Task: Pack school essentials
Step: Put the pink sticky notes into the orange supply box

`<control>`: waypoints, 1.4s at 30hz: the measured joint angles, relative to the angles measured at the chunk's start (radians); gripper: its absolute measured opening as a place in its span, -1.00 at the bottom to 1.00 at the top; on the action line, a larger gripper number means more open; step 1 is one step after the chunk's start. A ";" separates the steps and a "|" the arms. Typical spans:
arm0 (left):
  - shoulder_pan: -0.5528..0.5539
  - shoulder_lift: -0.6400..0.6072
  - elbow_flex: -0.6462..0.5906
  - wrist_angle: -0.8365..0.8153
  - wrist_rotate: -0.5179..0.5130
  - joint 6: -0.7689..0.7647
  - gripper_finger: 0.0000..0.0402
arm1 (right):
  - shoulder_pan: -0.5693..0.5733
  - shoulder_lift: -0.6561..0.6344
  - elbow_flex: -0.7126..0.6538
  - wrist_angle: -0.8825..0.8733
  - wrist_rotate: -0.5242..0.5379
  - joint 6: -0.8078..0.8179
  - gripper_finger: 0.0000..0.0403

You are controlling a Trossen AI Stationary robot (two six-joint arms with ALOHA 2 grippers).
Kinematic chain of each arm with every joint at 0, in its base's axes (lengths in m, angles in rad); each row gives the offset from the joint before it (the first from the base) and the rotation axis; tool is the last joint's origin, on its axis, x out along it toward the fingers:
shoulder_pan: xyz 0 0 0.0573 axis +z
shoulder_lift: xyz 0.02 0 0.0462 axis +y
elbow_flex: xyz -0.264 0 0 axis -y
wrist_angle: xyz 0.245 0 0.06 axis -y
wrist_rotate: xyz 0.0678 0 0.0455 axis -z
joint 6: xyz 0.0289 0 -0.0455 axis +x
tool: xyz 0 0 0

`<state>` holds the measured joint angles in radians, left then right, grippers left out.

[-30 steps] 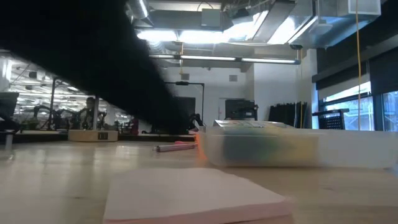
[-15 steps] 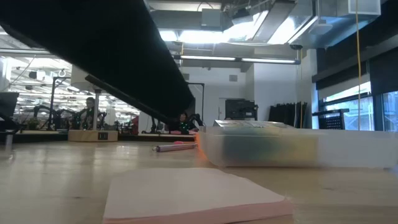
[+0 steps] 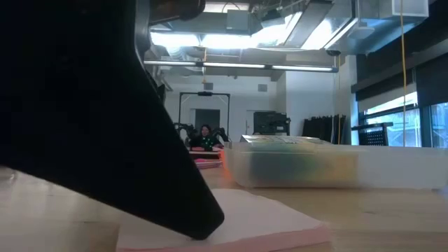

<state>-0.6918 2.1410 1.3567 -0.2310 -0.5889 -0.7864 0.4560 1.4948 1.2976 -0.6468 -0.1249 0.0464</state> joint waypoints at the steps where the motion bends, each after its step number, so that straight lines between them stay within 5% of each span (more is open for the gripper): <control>1: 0.000 0.000 0.000 0.001 0.001 0.000 0.99 | 0.000 0.000 0.000 0.000 0.000 0.001 -0.50; 42: 0.001 0.027 0.005 0.015 0.005 0.003 0.95 | 0.000 0.000 0.000 0.000 0.000 0.000 -0.50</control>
<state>-0.6912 2.1685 1.3617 -0.2159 -0.5840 -0.7837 0.4557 1.4948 1.2976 -0.6468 -0.1249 0.0460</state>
